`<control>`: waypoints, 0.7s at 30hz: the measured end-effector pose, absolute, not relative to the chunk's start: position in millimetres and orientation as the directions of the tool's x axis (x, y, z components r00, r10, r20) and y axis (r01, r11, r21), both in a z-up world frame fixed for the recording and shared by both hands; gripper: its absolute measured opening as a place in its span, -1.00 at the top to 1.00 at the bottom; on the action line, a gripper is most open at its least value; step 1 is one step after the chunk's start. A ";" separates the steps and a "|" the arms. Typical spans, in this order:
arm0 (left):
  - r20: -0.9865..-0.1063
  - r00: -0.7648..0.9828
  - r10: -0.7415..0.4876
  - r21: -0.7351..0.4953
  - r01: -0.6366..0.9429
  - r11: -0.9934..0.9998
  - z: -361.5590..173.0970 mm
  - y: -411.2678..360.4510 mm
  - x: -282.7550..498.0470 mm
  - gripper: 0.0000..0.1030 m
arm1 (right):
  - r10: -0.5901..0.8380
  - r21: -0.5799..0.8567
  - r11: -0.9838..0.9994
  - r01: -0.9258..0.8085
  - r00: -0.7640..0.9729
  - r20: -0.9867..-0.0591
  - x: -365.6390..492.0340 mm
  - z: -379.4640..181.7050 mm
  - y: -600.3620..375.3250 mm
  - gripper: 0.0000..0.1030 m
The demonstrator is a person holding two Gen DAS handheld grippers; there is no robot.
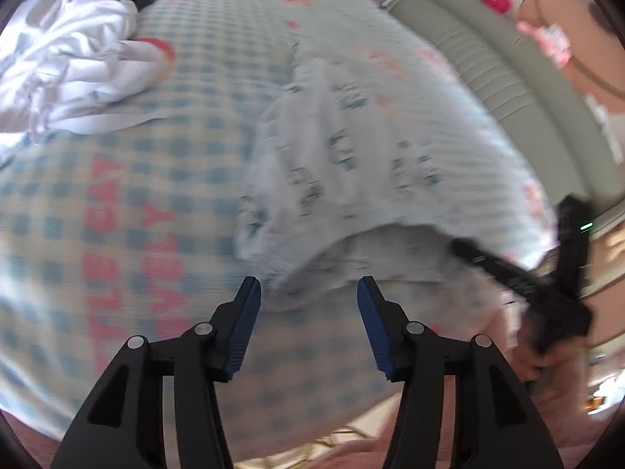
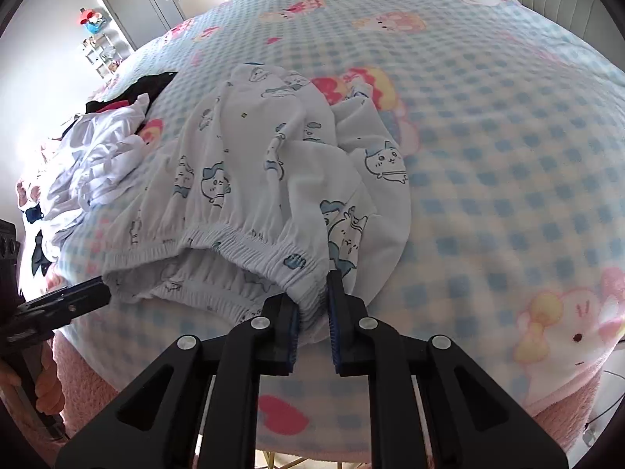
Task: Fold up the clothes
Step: 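Open the left tool and release the waistband while the right tool holds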
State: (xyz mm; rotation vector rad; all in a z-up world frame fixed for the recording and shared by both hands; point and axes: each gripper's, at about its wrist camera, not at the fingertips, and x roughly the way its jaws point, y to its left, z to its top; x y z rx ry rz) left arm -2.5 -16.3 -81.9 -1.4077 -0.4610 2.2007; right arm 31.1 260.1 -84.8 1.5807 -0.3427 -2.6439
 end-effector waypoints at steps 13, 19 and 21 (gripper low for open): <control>-0.809 -0.534 0.246 -0.201 -0.143 -0.969 -46.4 -37.0 7.5 -0.04 | -0.141 0.234 -0.966 -0.114 -0.524 -0.840 36.8 -64.0 277.6 0.61; -0.720 -0.484 0.498 -0.456 -0.212 -0.865 -53.5 -24.5 -14.0 -0.04 | -0.156 0.244 -0.964 -0.108 -0.513 -0.844 35.0 -69.3 276.1 0.61; -0.763 -0.485 0.427 -0.358 -0.233 -0.904 -58.5 -9.2 -18.1 -0.04 | -0.159 0.242 -0.965 -0.106 -0.499 -0.852 33.8 -73.7 272.7 0.61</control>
